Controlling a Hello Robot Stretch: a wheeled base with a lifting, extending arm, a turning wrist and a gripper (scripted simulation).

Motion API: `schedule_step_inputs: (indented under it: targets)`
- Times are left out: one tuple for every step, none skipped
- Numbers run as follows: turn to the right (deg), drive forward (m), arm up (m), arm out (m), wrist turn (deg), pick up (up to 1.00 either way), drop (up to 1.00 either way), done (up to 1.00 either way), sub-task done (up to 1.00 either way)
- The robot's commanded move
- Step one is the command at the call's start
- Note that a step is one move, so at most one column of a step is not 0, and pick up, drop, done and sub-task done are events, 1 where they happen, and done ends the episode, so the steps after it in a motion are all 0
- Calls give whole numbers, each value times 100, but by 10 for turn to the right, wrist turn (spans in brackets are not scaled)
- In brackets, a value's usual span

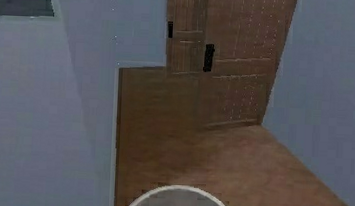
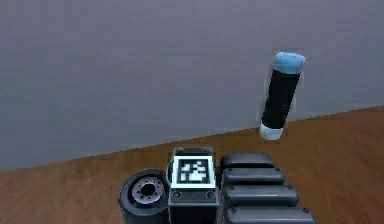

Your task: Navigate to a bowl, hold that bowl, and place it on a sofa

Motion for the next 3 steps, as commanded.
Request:
schedule_step_inputs:
  targets:
    - [0, 65, 0, 0, 0, 0, 0, 0, 0]
    - [0, 100, 0, 0, 0, 0, 0, 0, 0]
    - [0, 50, 0, 0, 0, 0, 0, 0, 0]
